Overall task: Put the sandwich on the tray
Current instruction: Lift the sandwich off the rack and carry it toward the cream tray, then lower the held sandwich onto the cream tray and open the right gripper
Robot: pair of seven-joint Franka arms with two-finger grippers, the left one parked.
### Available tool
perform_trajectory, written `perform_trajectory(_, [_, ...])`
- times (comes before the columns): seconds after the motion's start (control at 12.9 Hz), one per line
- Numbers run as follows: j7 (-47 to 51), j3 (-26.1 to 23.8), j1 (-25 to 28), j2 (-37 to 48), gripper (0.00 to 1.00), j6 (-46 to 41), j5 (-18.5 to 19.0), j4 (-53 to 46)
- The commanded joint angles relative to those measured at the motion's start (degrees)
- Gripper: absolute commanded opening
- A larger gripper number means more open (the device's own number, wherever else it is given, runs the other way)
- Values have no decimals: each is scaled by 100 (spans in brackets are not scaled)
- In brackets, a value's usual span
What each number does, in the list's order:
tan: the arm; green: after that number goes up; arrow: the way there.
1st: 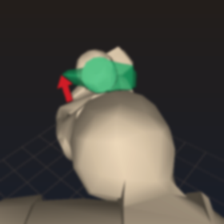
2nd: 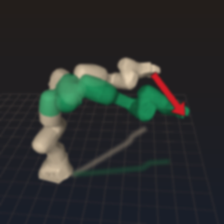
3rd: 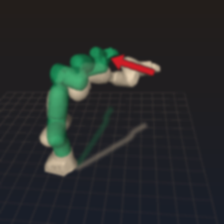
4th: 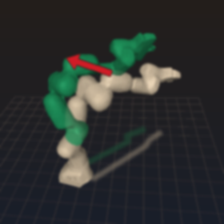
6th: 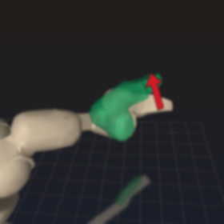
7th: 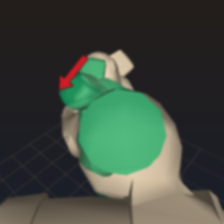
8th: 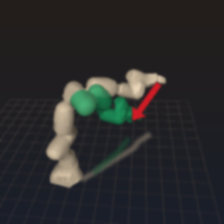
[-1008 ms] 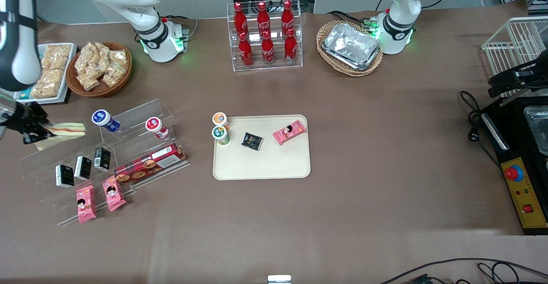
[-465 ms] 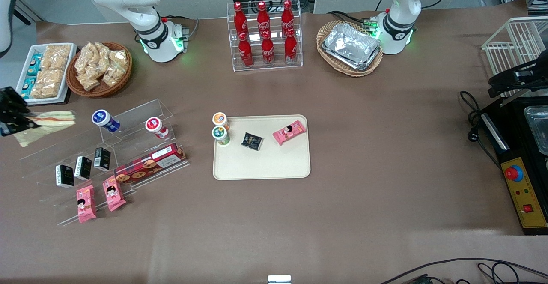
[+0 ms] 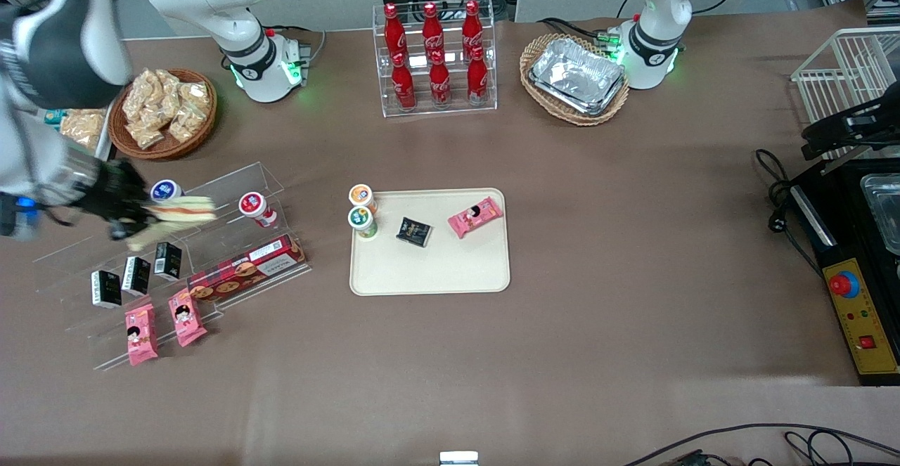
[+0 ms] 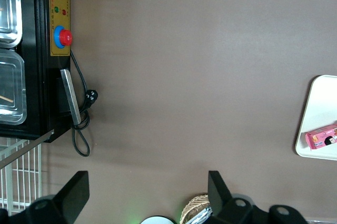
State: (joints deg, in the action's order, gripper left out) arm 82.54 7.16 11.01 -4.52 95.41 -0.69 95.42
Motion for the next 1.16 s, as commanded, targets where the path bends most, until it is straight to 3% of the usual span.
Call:
perform_trajectory(0.0, [1225, 40, 865, -470, 7, 371, -98, -269])
perform_trajectory(0.39, [2414, -3, 1799, -1216, 7, 1206, -150, -269])
perform_trajectory(0.54, [2713, -83, 2010, -1568, 7, 1610, -483, -269])
perform_trajectory(0.78, [3187, -65, 2510, -2069, 7, 2444, -529, -269])
perform_trajectory(1.09, [3609, -223, 2687, -2710, 6, 2895, -660, -479])
